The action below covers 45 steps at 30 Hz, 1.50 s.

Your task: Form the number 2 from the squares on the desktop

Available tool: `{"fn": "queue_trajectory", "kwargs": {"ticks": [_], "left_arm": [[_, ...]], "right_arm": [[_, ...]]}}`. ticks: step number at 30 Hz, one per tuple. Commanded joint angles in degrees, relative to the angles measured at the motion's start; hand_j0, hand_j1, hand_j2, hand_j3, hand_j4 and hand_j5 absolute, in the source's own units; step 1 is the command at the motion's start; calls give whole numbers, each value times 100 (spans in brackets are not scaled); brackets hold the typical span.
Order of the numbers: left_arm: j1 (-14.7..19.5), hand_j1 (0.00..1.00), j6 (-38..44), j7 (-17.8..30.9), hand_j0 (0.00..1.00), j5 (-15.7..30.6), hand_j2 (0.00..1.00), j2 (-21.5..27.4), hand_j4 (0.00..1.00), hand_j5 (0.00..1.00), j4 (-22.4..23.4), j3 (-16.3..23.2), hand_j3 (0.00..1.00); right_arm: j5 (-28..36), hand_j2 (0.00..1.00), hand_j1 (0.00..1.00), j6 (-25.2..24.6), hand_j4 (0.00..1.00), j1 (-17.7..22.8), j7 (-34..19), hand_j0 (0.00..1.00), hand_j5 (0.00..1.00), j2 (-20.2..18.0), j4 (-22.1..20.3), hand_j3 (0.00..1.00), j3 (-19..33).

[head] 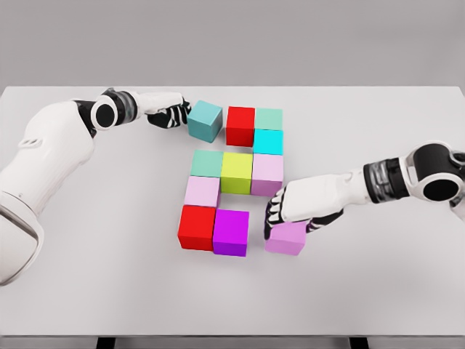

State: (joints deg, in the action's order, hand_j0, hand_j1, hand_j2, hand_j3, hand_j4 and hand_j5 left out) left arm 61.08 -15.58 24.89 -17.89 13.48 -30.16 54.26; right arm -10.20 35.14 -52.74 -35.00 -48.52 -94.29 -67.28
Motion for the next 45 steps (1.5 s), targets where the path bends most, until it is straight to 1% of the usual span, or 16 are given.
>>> {"fn": "queue_trajectory", "kwargs": {"ticks": [1,3,4,5,6,9,11,16,18,19,23,28,31,32,37,45], "left_arm": [[0,53,-60,68,53,5,53,5,53,53,1,6,53],[0,53,-68,68,53,13,53,14,53,53,-7,6,53],[0,53,-68,68,53,14,53,14,53,53,-7,6,53],[0,53,-68,68,53,14,53,14,53,53,-7,6,53],[0,53,-95,68,53,14,53,14,53,53,-7,6,53],[35,53,-86,77,53,22,53,49,53,53,-7,-30,53],[35,53,-77,94,53,31,53,67,53,53,-7,-56,53],[44,54,-24,314,54,40,54,119,54,54,1,-65,54],[53,55,-33,419,55,40,55,137,55,55,-16,-74,55],[79,55,-33,648,55,40,55,163,55,55,-51,-82,55],[79,55,-86,675,55,128,55,181,55,55,-157,-74,55],[70,55,-218,683,55,137,55,181,55,55,-254,-65,55],[70,55,-253,683,55,145,55,181,55,55,-254,-65,55],[70,55,-262,683,55,145,55,181,55,55,-254,-65,55],[70,55,-262,683,55,216,55,172,55,55,-254,-56,55],[61,55,-314,701,55,224,55,172,55,55,-262,-56,55]], "right_arm": [[35,68,68,-14,68,0,0,68,68,27,-2,68,-14],[35,68,68,-14,68,0,0,68,68,27,-2,68,-58],[35,71,71,-14,71,-9,0,71,71,27,-2,71,-58],[35,88,88,-14,88,0,0,88,88,18,-2,88,-58],[35,100,100,-14,100,0,0,100,100,1,-2,100,-58],[35,100,100,-14,100,-26,0,100,100,-70,7,100,-14],[35,100,100,-14,100,-26,0,100,100,-263,25,100,57],[44,100,100,-14,100,-26,0,100,100,-430,34,100,294],[44,100,100,-14,100,-9,0,100,100,-421,16,100,364],[53,100,100,-14,100,9,0,100,100,-413,7,100,355],[53,100,100,-14,100,18,0,100,100,-413,25,100,347],[62,99,99,-14,99,9,0,99,99,-421,306,99,549],[62,86,86,-14,86,27,0,86,86,-421,420,86,610],[62,86,86,-14,86,27,0,86,86,-413,499,86,610],[-61,86,86,-14,86,35,0,86,86,-351,948,86,558],[-395,87,87,-14,87,79,0,87,87,-87,974,87,382]]}}
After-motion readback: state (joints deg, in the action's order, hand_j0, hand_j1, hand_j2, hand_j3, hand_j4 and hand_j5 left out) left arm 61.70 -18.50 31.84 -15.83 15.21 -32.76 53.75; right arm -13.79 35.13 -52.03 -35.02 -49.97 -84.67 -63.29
